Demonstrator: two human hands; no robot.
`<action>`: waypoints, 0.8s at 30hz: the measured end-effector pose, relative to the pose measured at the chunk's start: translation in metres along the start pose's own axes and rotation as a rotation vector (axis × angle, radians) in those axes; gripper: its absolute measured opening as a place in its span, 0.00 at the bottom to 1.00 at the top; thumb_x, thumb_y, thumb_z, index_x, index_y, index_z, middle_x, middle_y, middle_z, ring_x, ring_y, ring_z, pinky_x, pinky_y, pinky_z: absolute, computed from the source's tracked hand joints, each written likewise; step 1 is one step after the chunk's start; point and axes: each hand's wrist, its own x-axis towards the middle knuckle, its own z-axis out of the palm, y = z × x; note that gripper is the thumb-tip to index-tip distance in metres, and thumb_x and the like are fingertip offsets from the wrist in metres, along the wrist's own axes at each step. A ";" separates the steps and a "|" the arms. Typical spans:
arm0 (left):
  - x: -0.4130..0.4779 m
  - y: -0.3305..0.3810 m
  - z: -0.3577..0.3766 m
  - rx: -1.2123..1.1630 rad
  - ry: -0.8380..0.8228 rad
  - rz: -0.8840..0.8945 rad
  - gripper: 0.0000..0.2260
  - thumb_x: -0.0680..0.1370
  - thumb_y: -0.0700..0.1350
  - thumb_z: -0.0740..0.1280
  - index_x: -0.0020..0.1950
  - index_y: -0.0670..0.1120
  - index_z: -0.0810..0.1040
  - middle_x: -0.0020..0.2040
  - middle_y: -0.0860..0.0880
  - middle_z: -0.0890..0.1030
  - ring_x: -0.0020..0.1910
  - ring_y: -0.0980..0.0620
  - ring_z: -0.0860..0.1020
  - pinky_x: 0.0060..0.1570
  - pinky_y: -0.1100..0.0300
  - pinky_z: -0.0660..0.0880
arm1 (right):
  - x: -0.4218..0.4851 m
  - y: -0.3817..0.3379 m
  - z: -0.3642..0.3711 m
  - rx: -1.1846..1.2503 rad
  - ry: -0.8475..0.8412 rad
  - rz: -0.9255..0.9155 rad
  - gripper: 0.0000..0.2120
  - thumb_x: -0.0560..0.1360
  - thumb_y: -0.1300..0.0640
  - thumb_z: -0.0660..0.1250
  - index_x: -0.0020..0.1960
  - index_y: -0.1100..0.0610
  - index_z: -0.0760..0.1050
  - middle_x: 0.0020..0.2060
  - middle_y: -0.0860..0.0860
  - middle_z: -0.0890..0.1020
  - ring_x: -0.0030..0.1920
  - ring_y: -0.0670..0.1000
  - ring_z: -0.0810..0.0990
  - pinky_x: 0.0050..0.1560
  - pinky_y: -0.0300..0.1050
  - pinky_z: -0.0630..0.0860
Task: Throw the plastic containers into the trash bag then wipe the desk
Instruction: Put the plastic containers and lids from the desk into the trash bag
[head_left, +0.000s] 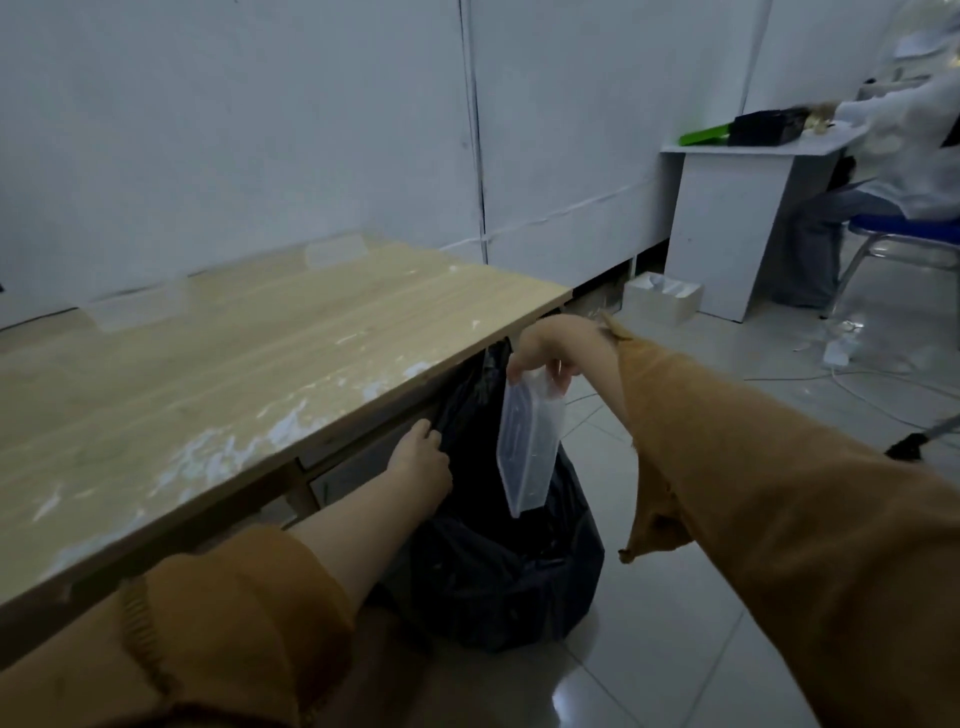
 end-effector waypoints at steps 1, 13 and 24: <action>0.001 -0.001 0.000 -0.010 0.008 0.008 0.20 0.81 0.49 0.58 0.73 0.53 0.63 0.72 0.46 0.66 0.69 0.41 0.63 0.67 0.48 0.58 | 0.002 -0.002 0.006 0.019 0.010 -0.002 0.30 0.81 0.50 0.58 0.76 0.64 0.54 0.69 0.65 0.69 0.61 0.61 0.78 0.48 0.49 0.77; -0.019 -0.045 -0.009 -0.307 0.544 0.056 0.20 0.74 0.60 0.63 0.64 0.58 0.70 0.64 0.48 0.68 0.63 0.43 0.62 0.59 0.50 0.60 | 0.009 -0.027 0.024 -0.094 0.035 -0.038 0.22 0.82 0.50 0.55 0.68 0.64 0.70 0.60 0.61 0.79 0.56 0.60 0.81 0.38 0.47 0.76; -0.032 -0.121 0.053 -1.010 0.655 -0.599 0.20 0.79 0.55 0.59 0.69 0.52 0.66 0.71 0.47 0.65 0.72 0.44 0.59 0.67 0.48 0.58 | -0.012 -0.107 -0.009 -0.138 0.387 -0.274 0.11 0.79 0.60 0.56 0.54 0.64 0.75 0.48 0.59 0.82 0.36 0.56 0.79 0.33 0.42 0.73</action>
